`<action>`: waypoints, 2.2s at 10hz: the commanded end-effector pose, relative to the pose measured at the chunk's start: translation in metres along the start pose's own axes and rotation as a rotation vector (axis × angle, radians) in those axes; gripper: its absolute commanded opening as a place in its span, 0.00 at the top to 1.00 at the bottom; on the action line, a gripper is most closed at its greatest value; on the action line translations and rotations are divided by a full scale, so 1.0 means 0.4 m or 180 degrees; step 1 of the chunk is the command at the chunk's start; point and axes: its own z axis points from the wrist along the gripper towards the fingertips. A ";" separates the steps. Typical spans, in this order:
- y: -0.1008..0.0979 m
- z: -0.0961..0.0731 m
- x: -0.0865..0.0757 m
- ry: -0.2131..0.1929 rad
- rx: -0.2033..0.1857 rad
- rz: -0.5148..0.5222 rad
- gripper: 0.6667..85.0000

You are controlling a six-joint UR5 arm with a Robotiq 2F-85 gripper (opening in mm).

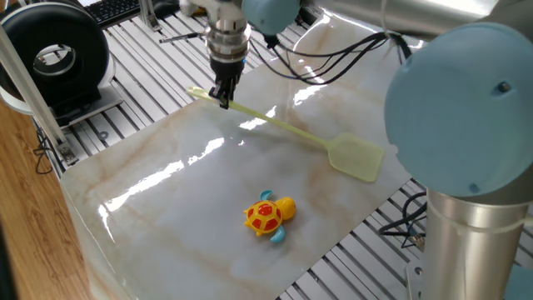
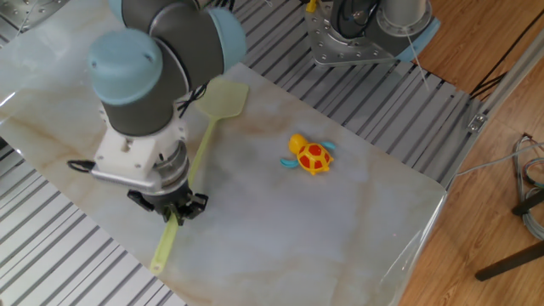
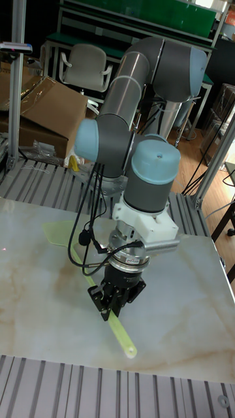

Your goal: Swat with a flyswatter

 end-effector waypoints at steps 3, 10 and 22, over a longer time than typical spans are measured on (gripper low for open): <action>-0.003 0.028 -0.040 -0.0070 -0.0069 -0.0060 0.99; 0.030 -0.063 0.017 0.0225 -0.0029 -0.0015 0.99; 0.025 -0.134 0.135 0.0771 0.0135 0.0012 0.99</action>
